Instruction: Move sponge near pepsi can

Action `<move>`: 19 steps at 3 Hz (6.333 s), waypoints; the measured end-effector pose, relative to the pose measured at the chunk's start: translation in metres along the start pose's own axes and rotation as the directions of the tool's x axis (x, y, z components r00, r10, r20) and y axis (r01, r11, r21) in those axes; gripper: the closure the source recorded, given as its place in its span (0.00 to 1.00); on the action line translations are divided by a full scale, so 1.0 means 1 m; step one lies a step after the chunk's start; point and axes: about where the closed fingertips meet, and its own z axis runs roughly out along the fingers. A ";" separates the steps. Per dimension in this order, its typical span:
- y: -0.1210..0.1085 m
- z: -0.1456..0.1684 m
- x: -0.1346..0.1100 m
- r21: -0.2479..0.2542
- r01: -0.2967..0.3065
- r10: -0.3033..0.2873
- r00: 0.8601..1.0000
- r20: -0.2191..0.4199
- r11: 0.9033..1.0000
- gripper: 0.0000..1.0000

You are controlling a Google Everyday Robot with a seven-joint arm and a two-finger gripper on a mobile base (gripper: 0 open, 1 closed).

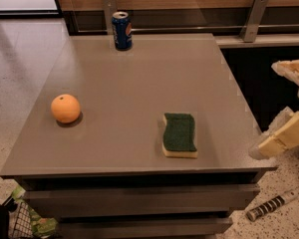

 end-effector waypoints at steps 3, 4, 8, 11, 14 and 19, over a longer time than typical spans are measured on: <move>0.044 0.085 -0.020 -0.089 -0.181 0.202 0.887 0.416 0.979 0.00; 0.044 0.085 -0.020 -0.090 -0.181 0.202 0.887 0.415 0.979 0.00; 0.059 0.137 -0.041 -0.099 -0.221 0.234 0.755 0.613 0.970 0.00; 0.050 0.156 -0.028 -0.025 -0.157 0.140 0.787 0.600 0.987 0.00; 0.054 0.166 -0.024 -0.032 -0.153 0.142 0.792 0.594 0.988 0.65; -0.030 0.143 -0.058 -0.042 -0.086 0.095 0.829 0.551 0.995 1.00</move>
Offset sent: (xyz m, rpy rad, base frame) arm 0.0020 0.0701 -0.0657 0.5329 -0.0254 -0.0482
